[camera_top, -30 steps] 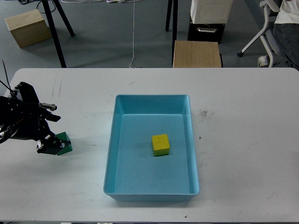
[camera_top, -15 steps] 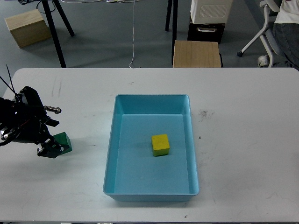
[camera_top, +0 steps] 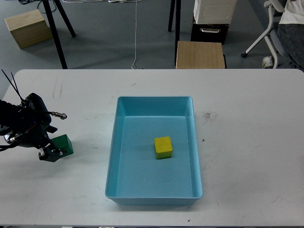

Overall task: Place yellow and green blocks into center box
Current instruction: 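Lower the left gripper onto the green cube and close on it, then lift the green cube and carry it over the yellow cube in the tray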

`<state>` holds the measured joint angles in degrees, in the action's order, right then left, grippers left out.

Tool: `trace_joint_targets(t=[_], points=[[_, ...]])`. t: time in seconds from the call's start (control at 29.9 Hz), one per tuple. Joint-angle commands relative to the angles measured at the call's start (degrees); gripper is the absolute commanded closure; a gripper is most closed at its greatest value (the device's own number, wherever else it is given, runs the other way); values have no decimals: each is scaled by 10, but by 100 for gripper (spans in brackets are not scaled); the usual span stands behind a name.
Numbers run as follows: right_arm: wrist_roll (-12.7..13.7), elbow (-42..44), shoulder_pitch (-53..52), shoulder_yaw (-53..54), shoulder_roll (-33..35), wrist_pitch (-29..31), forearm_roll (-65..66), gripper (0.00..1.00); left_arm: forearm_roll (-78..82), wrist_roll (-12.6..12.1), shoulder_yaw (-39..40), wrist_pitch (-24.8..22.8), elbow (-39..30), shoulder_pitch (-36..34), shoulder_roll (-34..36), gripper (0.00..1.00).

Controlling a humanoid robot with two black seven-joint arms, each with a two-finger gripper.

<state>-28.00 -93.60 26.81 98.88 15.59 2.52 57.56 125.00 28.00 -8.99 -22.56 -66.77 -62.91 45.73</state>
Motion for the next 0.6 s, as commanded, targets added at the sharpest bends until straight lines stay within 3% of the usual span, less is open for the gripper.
trace_joint_targets(t=[0.0, 0.2, 0.3, 0.44, 0.57], points=[[0, 0, 0, 1, 1, -1, 0, 1, 0, 0, -10, 1, 9, 0, -7, 22], [0, 0, 0, 0, 0, -1, 0, 1, 0, 0, -16, 11, 11, 0, -14, 48], [0, 0, 0, 0, 0, -1, 0, 1, 0, 0, -16, 22, 18, 0, -18, 68], [0, 0, 0, 0, 0, -1, 0, 1, 0, 0, -16, 50, 26, 0, -15, 87], [0, 0, 0, 0, 0, -1, -1, 1, 0, 0, -9, 112, 39, -18, -6, 92]])
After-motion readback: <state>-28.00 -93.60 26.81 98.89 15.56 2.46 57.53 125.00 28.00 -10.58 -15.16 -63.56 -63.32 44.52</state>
